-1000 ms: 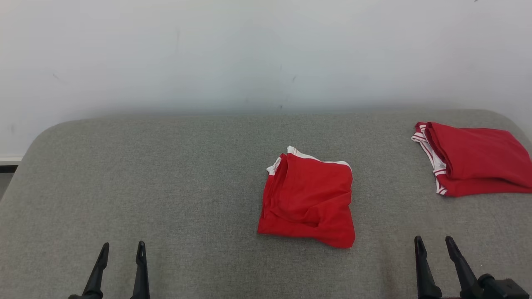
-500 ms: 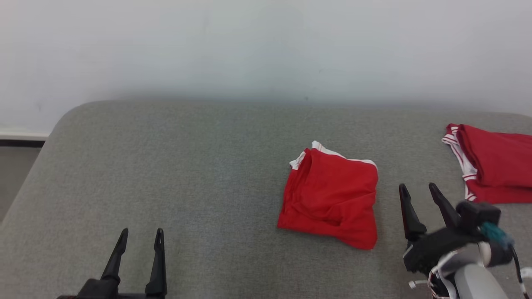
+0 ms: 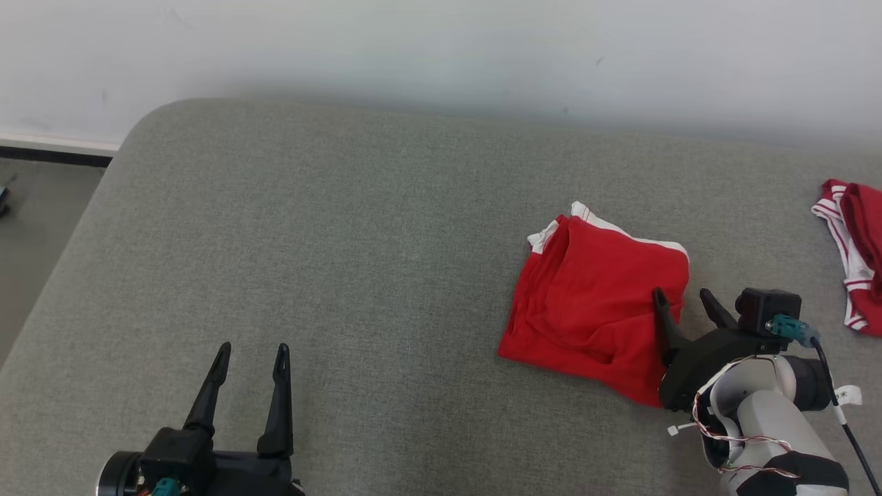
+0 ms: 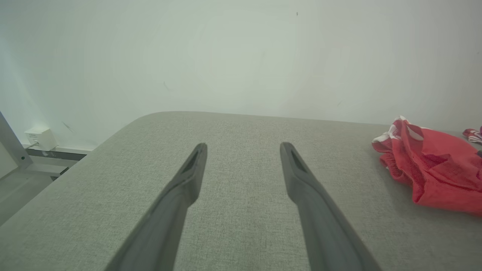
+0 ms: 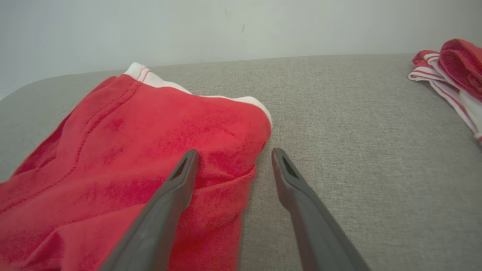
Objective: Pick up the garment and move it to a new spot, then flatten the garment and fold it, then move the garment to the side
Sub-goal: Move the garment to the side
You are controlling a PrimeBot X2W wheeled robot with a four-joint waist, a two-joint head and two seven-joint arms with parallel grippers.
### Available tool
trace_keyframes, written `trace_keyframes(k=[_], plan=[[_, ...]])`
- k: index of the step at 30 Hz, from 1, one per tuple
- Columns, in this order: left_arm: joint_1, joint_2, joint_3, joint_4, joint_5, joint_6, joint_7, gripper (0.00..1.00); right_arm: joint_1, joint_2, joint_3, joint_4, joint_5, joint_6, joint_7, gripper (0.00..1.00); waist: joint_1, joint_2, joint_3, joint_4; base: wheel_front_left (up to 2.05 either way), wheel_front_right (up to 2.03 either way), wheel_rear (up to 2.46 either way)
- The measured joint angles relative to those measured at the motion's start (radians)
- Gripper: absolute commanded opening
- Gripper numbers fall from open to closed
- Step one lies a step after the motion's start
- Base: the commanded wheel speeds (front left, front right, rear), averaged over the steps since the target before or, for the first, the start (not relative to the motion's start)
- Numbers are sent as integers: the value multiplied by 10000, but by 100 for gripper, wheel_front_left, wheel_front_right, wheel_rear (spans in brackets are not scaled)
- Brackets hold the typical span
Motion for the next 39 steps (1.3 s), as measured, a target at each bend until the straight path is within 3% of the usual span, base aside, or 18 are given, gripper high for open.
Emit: trace_keyframes(k=[12,13,14,19,23,32,39], plan=[[-541,-44,58,86,12,-8,0,100,-912,313,-35,2376,-38,0,-405,100,0,0,751,174,0,0,0],[-585,-46,52,94,13,-8,0,100,-1004,341,23,2510,-15,2,-403,39,0,0,777,169,0,0,0],[-606,-46,56,96,13,-8,0,100,-1069,364,86,2581,58,0,-430,0,0,-1,795,161,0,0,0],[-607,-50,171,96,35,-8,-2,100,-1385,493,663,2851,276,2,-673,0,0,0,844,-12,0,0,0],[-612,-46,194,73,134,-8,0,100,-1730,151,1313,2815,320,2,-732,0,0,0,938,-239,0,0,0],[-1130,44,-52,-65,288,-13,-2,100,-2942,-1482,3626,1569,1091,2,-146,0,1,1,1632,-788,0,0,0],[-1622,253,-184,-364,451,-48,0,100,-4065,-3260,5310,330,1994,2,422,0,1,1,2426,-1442,0,0,0]])
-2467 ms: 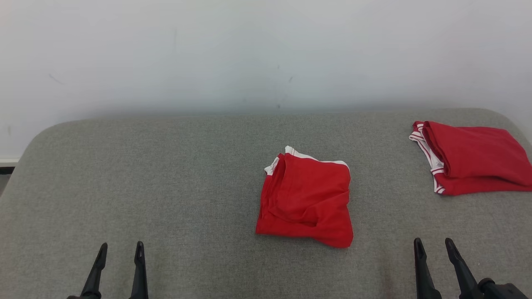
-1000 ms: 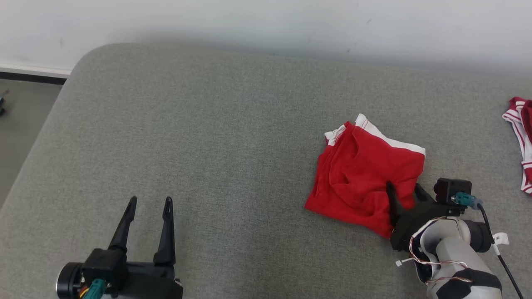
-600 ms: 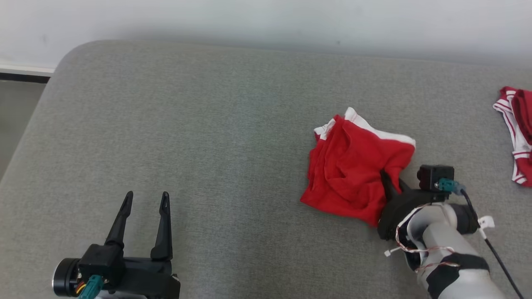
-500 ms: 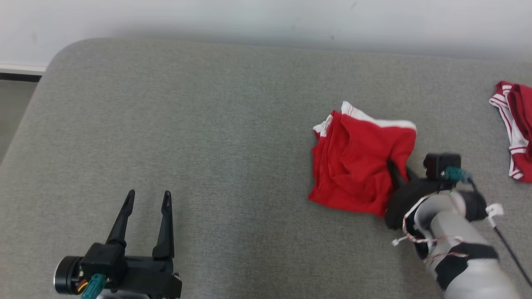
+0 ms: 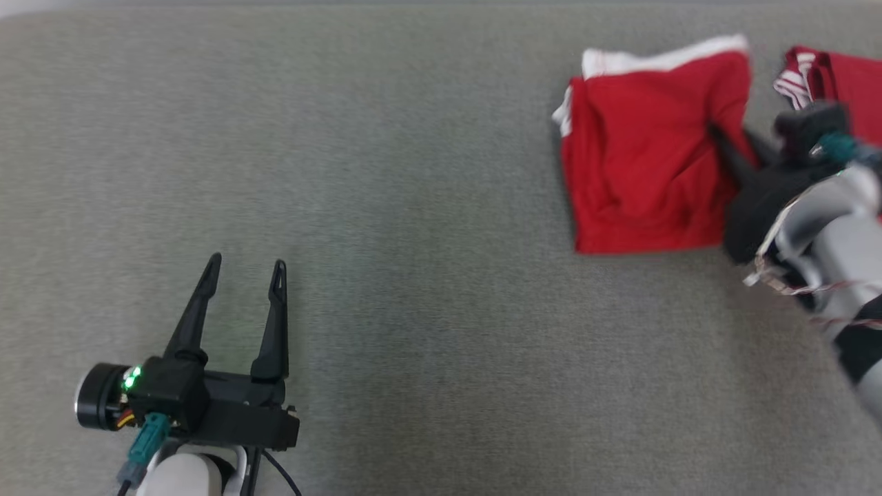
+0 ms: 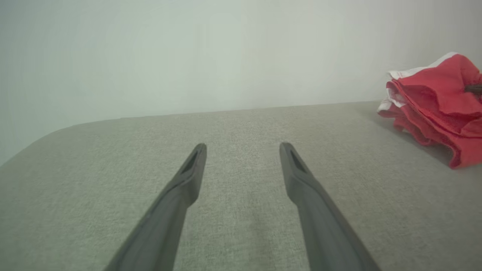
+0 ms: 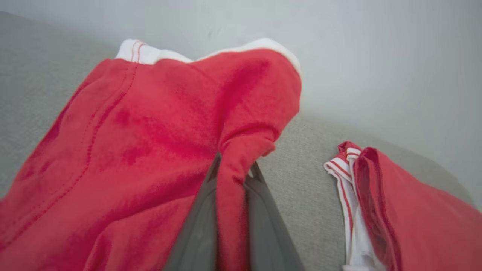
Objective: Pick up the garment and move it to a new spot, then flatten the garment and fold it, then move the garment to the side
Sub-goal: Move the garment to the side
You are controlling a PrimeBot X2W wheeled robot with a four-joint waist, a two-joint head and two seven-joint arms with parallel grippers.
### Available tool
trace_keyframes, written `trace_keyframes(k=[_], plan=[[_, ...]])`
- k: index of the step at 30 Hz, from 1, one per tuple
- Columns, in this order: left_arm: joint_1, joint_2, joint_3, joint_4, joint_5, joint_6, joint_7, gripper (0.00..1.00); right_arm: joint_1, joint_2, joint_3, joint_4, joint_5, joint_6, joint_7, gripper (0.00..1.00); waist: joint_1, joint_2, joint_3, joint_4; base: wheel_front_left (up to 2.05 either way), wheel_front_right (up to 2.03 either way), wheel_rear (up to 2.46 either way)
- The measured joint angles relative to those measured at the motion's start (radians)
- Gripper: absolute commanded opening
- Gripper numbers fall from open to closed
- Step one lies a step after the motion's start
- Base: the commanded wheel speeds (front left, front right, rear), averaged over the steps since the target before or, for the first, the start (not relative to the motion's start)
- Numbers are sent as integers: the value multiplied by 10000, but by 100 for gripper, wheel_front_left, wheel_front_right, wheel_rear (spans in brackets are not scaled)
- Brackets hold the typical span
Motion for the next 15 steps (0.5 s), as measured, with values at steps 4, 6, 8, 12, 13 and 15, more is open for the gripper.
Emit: trace_keyframes(k=[4,6,8,12,13,15], plan=[[-134,190,-31,-199,82,0,0,100,-614,-917,416,-514,520,0,115,0,-1,0,456,-450,0,0,0],[-193,301,-17,-337,109,0,-2,100,-911,-1325,571,-660,681,0,140,0,-1,0,683,-680,0,0,0],[-215,366,-10,-489,159,0,-2,100,-1183,-1691,690,-769,800,0,219,0,-1,0,908,-901,0,0,0],[-241,497,27,-846,247,27,0,100,-1573,-2249,813,-848,974,0,359,0,-1,0,1321,-1301,0,0,0],[-241,508,17,-953,291,48,-2,100,-1659,-2405,848,-840,1024,0,393,0,-1,0,1422,-1386,0,0,0],[-239,539,17,-1170,334,59,-2,100,-1797,-2694,913,-782,1078,0,468,0,-1,1,1612,-1527,0,0,0]])
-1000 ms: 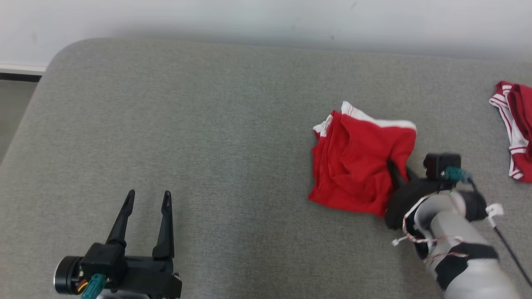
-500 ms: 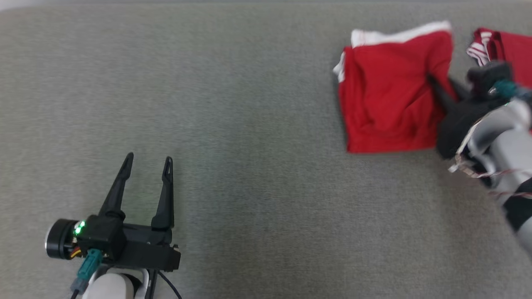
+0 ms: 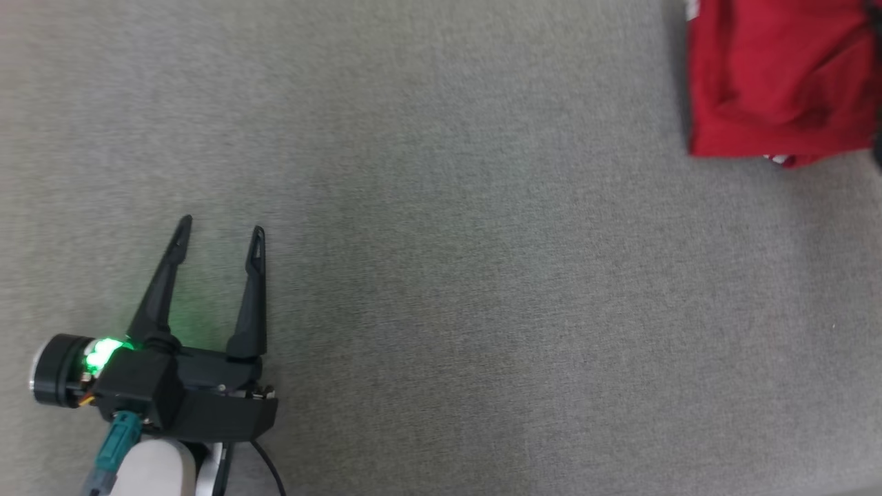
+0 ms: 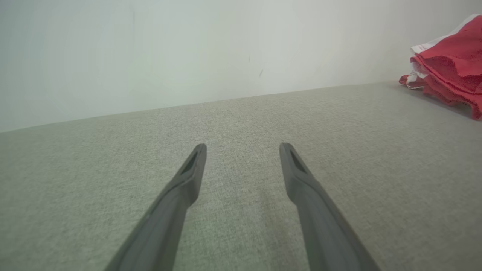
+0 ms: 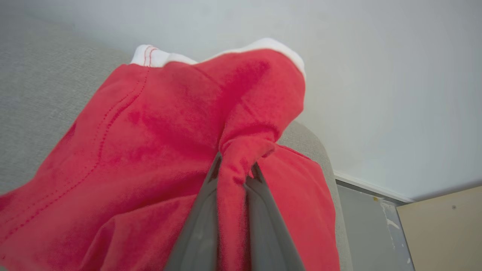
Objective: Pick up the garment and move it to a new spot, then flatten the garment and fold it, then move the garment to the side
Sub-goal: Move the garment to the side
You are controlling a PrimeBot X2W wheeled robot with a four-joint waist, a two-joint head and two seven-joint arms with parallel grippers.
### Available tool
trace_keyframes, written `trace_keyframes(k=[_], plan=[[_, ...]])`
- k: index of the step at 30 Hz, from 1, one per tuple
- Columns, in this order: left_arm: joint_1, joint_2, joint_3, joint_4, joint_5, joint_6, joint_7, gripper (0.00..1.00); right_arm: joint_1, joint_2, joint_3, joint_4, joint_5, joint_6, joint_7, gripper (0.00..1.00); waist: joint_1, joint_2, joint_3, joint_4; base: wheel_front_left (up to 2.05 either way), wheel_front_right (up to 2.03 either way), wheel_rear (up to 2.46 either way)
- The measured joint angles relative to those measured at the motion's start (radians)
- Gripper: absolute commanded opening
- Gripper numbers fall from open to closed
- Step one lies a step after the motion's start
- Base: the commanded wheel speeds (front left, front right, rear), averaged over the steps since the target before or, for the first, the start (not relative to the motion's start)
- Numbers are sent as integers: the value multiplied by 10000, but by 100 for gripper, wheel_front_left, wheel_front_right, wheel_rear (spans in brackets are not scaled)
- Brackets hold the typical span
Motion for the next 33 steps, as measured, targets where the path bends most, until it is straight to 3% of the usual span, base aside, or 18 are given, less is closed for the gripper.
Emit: trace_keyframes(k=[10,20,21,22,23,24,33], plan=[[62,255,54,-853,40,167,92,100,-885,-1078,558,587,-48,0,263,0,-1,0,677,-307,0,0,0],[81,251,-65,-1026,23,257,165,100,-1937,-1269,1262,1638,-238,0,351,0,-1,-1,830,-80,0,0,0],[85,249,-69,-1026,19,261,165,100,-2034,-1271,1354,1760,-316,0,353,5,-1,-1,834,-49,0,0,0],[86,244,-71,-1026,10,272,163,100,-2138,-1277,1440,1881,-412,0,353,18,-2,-2,839,-17,0,0,0],[88,242,-75,-1024,8,301,161,100,-2229,-1277,1490,2002,-443,0,351,44,-2,-2,845,15,0,0,0],[88,242,-75,-1024,8,301,161,100,-2229,-1277,1490,2002,-443,0,351,100,-2,-2,845,15,0,0,0],[165,211,-25,-782,-176,430,73,100,-2874,-1078,1563,2821,-686,0,-654,100,-1,-1,677,160,0,0,0]])
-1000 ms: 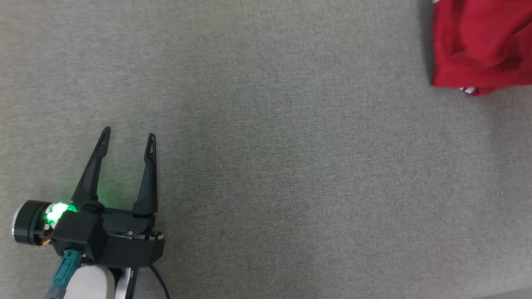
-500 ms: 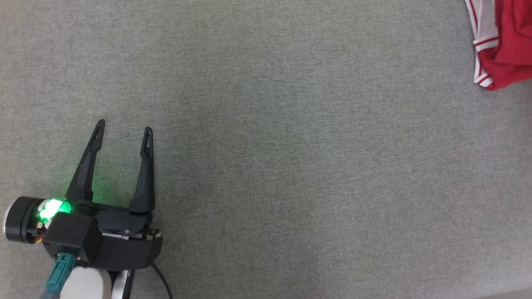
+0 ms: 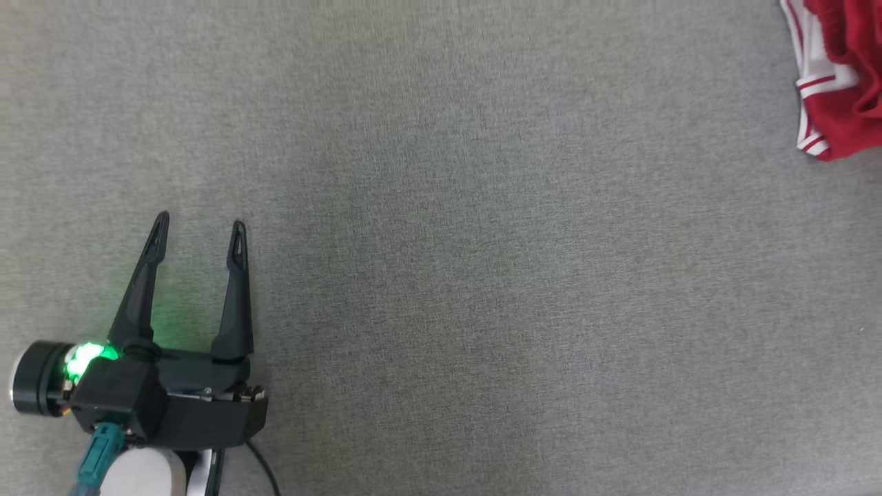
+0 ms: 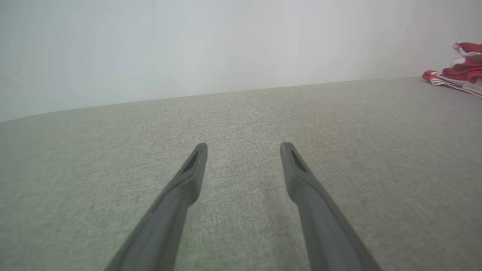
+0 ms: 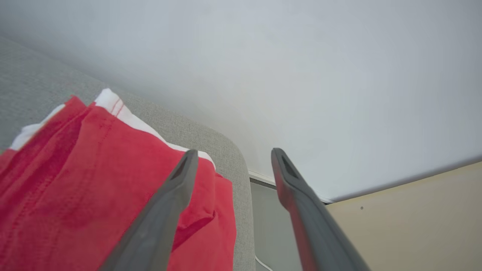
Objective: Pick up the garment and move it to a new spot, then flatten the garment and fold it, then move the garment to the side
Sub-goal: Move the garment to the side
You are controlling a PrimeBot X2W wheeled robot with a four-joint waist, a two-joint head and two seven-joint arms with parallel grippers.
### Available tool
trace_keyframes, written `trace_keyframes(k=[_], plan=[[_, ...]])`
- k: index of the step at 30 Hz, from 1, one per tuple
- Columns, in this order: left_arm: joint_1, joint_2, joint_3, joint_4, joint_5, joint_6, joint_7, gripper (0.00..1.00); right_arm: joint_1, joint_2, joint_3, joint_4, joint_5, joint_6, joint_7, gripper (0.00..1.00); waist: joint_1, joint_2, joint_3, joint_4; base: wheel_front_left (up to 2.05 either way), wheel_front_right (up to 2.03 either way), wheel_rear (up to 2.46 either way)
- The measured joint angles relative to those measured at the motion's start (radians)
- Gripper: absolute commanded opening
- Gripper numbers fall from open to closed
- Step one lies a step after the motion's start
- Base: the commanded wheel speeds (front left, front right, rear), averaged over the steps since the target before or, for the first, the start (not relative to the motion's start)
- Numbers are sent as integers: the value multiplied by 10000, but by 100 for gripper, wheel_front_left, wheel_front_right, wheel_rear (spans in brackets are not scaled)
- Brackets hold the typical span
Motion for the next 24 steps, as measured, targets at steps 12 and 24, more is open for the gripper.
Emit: trace_keyframes(k=[12,24], plan=[[1128,-138,456,575,-424,224,-59,100,975,1806,-692,-242,318,0,-2094,100,-2,-1,-1678,-8,0,0,0],[2358,-293,790,702,-696,324,-71,100,4304,3037,-2606,-1858,-105,0,-2313,100,-3,-4,-3813,21,0,0,0]])
